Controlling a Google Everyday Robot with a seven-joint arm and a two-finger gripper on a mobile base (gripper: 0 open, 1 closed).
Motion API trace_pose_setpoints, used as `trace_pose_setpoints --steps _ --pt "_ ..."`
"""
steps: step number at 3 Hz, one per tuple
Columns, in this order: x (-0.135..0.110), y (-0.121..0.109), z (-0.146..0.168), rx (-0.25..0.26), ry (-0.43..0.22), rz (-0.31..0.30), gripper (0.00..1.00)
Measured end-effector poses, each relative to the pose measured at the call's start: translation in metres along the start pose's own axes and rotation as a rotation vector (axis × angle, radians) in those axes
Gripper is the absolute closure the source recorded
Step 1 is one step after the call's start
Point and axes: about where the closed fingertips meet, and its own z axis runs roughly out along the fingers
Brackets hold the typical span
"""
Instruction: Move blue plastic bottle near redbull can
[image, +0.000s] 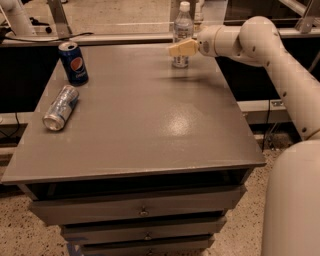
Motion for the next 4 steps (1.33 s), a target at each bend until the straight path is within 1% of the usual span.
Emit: trace_pose_setpoints --steps 1,2,3,4 --pt "-0.001 -0.001 0.016 -0.002 -0.028 0.004 0.17" --pt "0.0 -0.002 0.019 -0.001 -0.043 0.02 0.4" --pt "0.0 0.004 0.018 -0.017 -0.059 0.051 0.64" --pt "-0.01 0.025 0.011 -0.071 -0.084 0.079 0.87"
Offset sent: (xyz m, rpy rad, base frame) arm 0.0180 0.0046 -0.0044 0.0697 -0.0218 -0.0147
